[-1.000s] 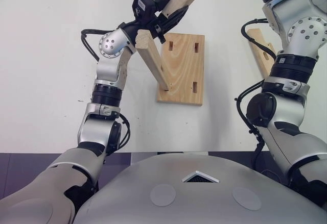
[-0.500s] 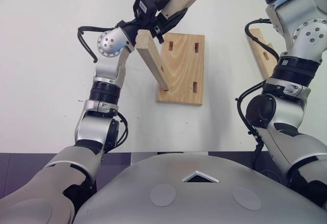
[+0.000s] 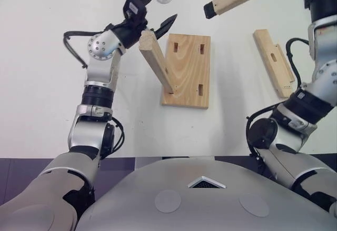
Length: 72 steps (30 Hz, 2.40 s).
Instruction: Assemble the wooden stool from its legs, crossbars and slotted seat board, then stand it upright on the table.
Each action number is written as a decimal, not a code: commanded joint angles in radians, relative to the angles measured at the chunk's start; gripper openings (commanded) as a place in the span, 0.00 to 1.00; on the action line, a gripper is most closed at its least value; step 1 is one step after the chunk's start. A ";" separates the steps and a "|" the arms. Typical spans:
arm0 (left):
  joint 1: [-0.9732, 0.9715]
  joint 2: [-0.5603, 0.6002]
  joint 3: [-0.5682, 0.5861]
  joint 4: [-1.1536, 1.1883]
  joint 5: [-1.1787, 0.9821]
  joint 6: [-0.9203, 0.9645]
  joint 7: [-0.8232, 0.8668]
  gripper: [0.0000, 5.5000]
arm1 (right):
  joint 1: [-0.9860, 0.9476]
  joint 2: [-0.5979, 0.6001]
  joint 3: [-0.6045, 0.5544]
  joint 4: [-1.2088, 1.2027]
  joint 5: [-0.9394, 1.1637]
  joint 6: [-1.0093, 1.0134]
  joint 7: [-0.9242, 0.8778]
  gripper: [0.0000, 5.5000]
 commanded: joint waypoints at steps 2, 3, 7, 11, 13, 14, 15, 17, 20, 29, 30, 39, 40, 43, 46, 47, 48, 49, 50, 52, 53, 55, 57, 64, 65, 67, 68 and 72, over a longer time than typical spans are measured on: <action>0.331 0.240 0.023 -0.345 0.082 0.254 -0.038 0.76 | 0.281 0.044 0.077 -0.320 0.260 0.015 -0.222 0.18; 0.369 0.264 0.031 -0.399 0.085 0.299 -0.033 0.76 | 0.326 0.033 0.097 -0.354 0.292 0.012 -0.240 0.18; 0.474 0.291 0.050 -0.614 0.030 0.497 -0.032 0.76 | 0.515 -0.024 0.187 -0.476 0.276 0.000 -0.297 0.18; 0.489 0.231 0.051 -0.709 -0.009 0.603 0.034 0.76 | 0.570 -0.055 0.262 -0.546 0.257 -0.050 -0.329 0.18; 0.508 0.214 0.019 -0.732 0.002 0.629 0.061 0.76 | 0.596 -0.079 0.282 -0.556 0.244 -0.072 -0.335 0.18; 0.518 0.209 -0.002 -0.735 0.016 0.632 0.071 0.76 | 0.616 -0.097 0.291 -0.556 0.224 -0.076 -0.329 0.18; 0.522 0.207 -0.027 -0.731 0.033 0.630 0.082 0.76 | 0.635 -0.116 0.295 -0.557 0.200 -0.078 -0.320 0.18; 0.522 0.204 -0.062 -0.727 0.053 0.627 0.098 0.76 | 0.654 -0.146 0.302 -0.555 0.180 -0.090 -0.308 0.18; 0.513 0.202 -0.090 -0.714 0.073 0.627 0.117 0.76 | 0.644 -0.180 0.311 -0.544 0.185 -0.118 -0.305 0.18; 0.493 0.207 -0.172 -0.723 0.120 0.647 0.120 0.76 | 0.694 -0.275 0.346 -0.553 0.136 -0.114 -0.365 0.18; 0.489 0.207 -0.179 -0.727 0.120 0.651 0.117 0.76 | 0.699 -0.280 0.354 -0.554 0.141 -0.113 -0.376 0.18; 0.435 0.146 -0.202 -0.767 0.062 0.743 0.114 0.76 | 0.621 -0.350 0.431 -0.495 -0.015 -0.057 -0.477 0.19; 0.428 0.140 -0.202 -0.767 0.055 0.751 0.115 0.76 | 0.605 -0.359 0.455 -0.489 -0.038 -0.043 -0.468 0.19; 0.405 0.120 -0.208 -0.760 0.043 0.771 0.121 0.76 | 0.545 -0.385 0.535 -0.468 -0.122 -0.013 -0.417 0.19; 0.388 0.105 -0.214 -0.754 0.038 0.785 0.124 0.76 | 0.493 -0.383 0.615 -0.451 -0.212 0.001 -0.368 0.19; 0.384 0.099 -0.215 -0.755 0.034 0.790 0.129 0.76 | 0.477 -0.387 0.644 -0.447 -0.251 0.005 -0.349 0.19; 0.381 0.089 -0.215 -0.758 0.028 0.798 0.134 0.76 | 0.460 -0.389 0.672 -0.442 -0.295 0.010 -0.335 0.19; 0.379 0.081 -0.216 -0.761 0.023 0.806 0.138 0.76 | 0.448 -0.388 0.693 -0.438 -0.332 0.013 -0.325 0.19; 0.377 0.076 -0.216 -0.763 0.020 0.811 0.141 0.76 | 0.441 -0.383 0.709 -0.436 -0.364 0.016 -0.318 0.19; 0.375 0.069 -0.215 -0.766 0.016 0.821 0.146 0.76 | 0.438 -0.380 0.740 -0.436 -0.434 0.029 -0.304 0.19; 0.373 0.067 -0.214 -0.766 0.015 0.824 0.149 0.76 | 0.443 -0.377 0.749 -0.435 -0.463 0.032 -0.294 0.19; 0.367 0.066 -0.212 -0.764 0.011 0.828 0.153 0.76 | 0.471 -0.372 0.758 -0.433 -0.513 0.024 -0.269 0.19; 0.361 0.064 -0.201 -0.760 0.006 0.830 0.158 0.76 | 0.531 -0.346 0.741 -0.431 -0.536 -0.015 -0.233 0.19; 0.327 0.066 -0.163 -0.727 -0.010 0.814 0.163 0.76 | 0.704 -0.242 0.595 -0.357 -0.556 -0.182 -0.071 0.19; 0.325 0.067 -0.162 -0.722 -0.010 0.811 0.161 0.76 | 0.717 -0.231 0.601 -0.348 -0.575 -0.196 -0.054 0.19; 0.320 0.070 -0.160 -0.716 -0.011 0.808 0.158 0.76 | 0.736 -0.241 0.638 -0.346 -0.640 -0.213 -0.028 0.19; 0.316 0.070 -0.156 -0.715 -0.014 0.810 0.156 0.76 | 0.750 -0.250 0.667 -0.348 -0.683 -0.223 -0.012 0.19; 0.300 0.072 -0.147 -0.708 -0.021 0.817 0.150 0.76 | 0.814 -0.208 0.709 -0.314 -0.747 -0.298 0.040 0.19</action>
